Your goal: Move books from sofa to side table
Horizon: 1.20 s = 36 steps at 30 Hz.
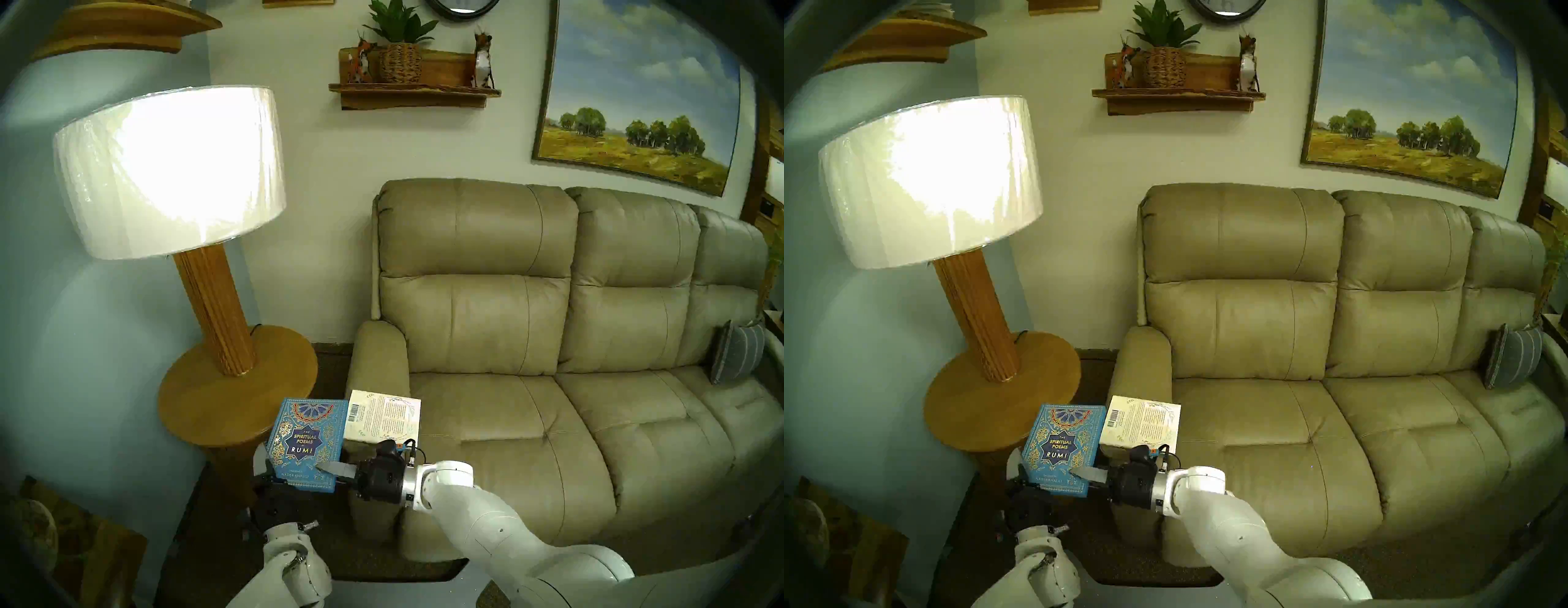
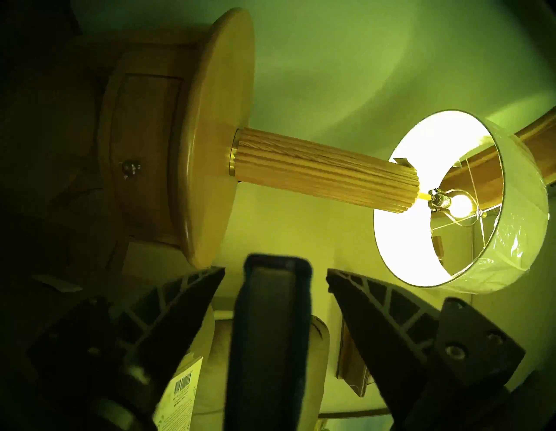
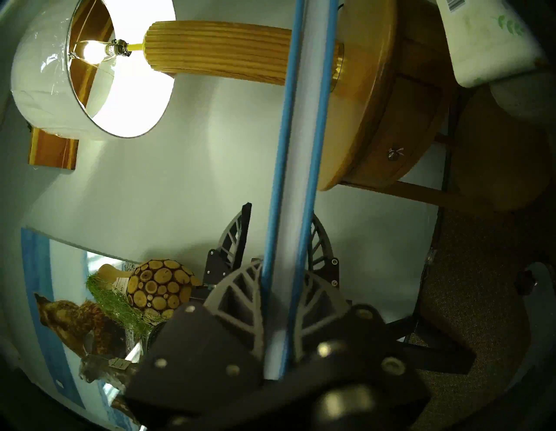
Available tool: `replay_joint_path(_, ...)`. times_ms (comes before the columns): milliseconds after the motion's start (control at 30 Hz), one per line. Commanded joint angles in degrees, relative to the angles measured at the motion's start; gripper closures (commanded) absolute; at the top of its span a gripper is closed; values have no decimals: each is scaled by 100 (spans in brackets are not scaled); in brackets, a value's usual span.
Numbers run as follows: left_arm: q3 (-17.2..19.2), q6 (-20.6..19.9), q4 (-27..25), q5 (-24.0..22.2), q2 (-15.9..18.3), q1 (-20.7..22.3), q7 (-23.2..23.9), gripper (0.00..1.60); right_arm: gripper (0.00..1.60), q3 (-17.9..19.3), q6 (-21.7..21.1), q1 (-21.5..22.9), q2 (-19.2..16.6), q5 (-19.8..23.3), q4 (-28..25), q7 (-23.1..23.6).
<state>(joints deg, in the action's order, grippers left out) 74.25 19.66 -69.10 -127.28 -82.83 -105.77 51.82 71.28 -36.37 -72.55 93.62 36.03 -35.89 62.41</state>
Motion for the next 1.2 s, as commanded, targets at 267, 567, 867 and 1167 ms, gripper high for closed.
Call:
replay_joint_path(267, 42, 171, 224, 110, -109, 276, 324, 157, 160, -29, -87, 148, 125, 57, -91, 186)
replay_joint_path(567, 538, 267, 27, -227, -194, 343, 420, 160, 0, 178, -19, 131, -105, 134, 130, 111)
replay_joint_path(867, 965, 969, -73, -497, -168, 983, -599, 160, 0, 532, -28, -44, -548, 254, 105, 274)
replay_joint_path(1167, 1133, 1711, 86, -682, -256, 1511, -1644, 160, 0, 704, -29, -286, -764, 302, 3, 470)
